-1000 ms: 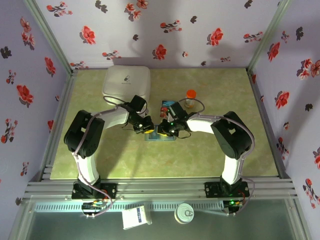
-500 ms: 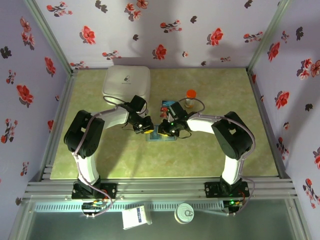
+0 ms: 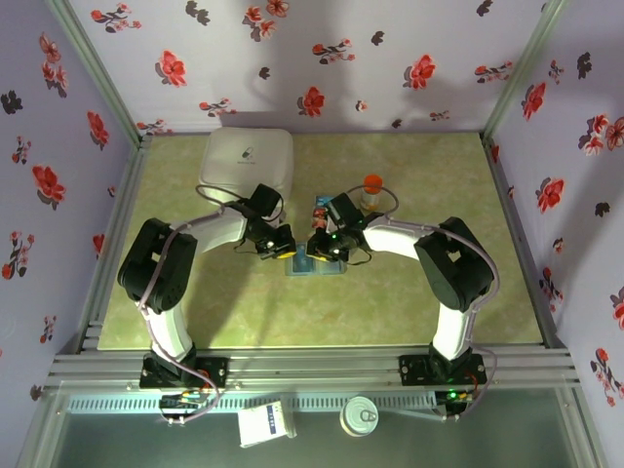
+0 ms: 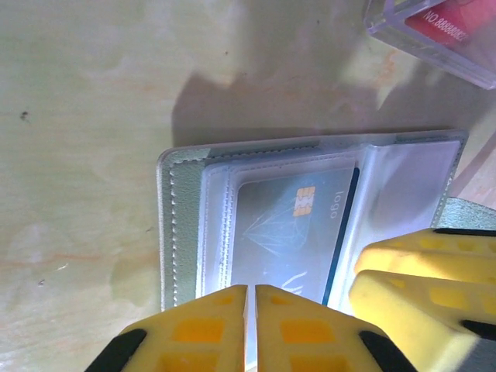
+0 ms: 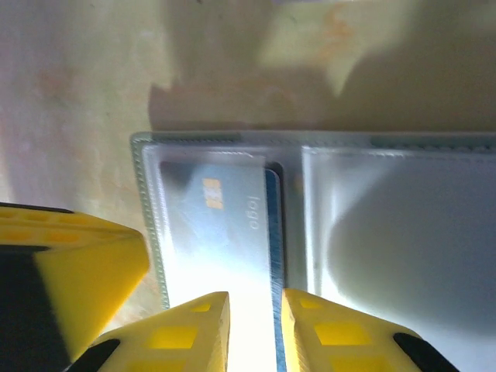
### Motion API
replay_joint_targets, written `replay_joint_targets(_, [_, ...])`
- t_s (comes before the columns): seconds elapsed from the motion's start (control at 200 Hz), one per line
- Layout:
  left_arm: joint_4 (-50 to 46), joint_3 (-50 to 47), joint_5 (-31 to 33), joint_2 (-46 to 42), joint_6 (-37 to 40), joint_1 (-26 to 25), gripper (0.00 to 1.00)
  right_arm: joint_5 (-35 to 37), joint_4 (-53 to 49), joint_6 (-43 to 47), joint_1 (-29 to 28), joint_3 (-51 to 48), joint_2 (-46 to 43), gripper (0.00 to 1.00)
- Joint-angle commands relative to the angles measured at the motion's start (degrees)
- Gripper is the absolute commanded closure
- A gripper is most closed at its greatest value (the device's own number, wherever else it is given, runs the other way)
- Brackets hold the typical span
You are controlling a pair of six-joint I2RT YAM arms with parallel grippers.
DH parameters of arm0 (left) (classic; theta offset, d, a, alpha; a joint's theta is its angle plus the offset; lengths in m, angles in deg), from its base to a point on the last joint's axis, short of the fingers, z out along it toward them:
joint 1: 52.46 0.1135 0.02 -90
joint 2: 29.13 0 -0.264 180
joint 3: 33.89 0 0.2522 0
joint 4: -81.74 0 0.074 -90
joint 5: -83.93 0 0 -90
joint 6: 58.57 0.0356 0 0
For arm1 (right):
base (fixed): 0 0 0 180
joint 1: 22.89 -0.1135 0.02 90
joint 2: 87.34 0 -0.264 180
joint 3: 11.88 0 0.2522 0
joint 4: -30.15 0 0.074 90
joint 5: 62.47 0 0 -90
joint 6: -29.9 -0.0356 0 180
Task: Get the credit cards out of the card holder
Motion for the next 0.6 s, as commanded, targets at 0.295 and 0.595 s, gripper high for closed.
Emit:
replay_joint_targets(0.295, [4.31, -4.13, -4.59, -1.49, -0.46, 0.29, 0.98, 0.97, -2.86, 0.89, -0.69, 4.17, 1.94, 0.76])
replay_joint_targets(0.595, [-0.34, -2.53, -2.26, -0.01, 2.75, 1.00, 0.99, 1.49, -2.86, 0.03, -1.09, 4.35, 2.69, 0.76])
